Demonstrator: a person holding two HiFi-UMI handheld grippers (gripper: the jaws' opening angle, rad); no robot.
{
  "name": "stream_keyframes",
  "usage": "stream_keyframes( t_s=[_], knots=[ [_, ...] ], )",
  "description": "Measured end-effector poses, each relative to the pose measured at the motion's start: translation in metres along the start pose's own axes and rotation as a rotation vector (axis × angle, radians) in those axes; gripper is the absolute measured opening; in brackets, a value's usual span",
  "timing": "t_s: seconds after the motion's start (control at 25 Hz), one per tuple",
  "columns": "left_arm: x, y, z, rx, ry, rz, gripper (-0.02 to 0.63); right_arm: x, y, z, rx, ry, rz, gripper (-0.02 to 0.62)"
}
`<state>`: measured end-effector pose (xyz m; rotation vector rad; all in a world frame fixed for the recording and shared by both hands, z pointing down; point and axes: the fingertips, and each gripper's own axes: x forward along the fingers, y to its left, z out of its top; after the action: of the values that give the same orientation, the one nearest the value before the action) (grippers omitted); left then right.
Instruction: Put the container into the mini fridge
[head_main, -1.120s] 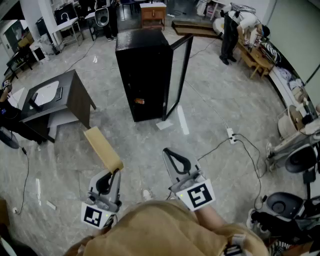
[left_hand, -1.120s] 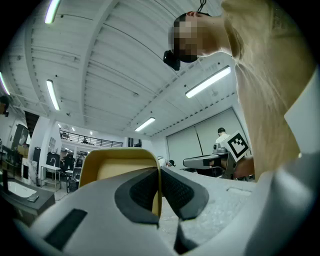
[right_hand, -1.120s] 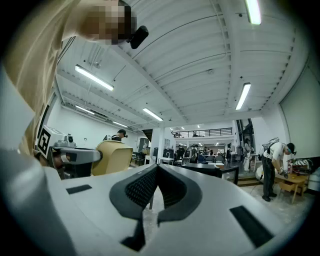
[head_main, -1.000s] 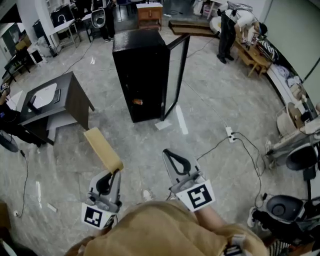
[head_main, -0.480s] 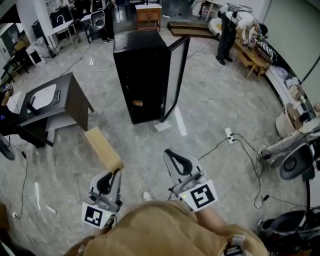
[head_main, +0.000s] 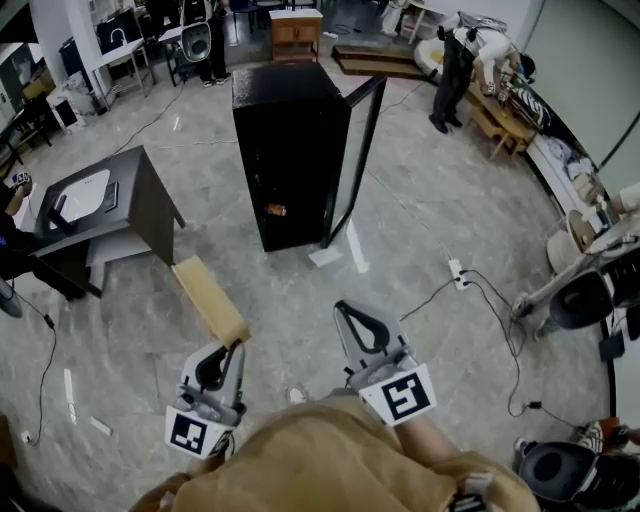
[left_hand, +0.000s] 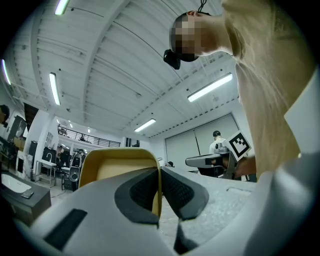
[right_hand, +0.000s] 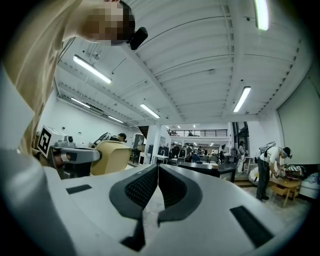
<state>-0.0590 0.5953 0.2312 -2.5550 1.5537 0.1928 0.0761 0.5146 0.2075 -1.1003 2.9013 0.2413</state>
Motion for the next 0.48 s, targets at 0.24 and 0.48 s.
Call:
stream_keyframes(
  t_s=[0.24,0.48],
  knots=[
    [0.006,0.020,-0.019,-0.024,0.009,-0.015,0.015,0.004,0.002,-0.014,0.023,0.033,-0.041,0.002],
    [0.011,0.021,-0.025,-0.045,0.014,-0.041,0.015,0.011,0.000,-0.011,0.015,0.022,-0.059,0.002]
  ],
)
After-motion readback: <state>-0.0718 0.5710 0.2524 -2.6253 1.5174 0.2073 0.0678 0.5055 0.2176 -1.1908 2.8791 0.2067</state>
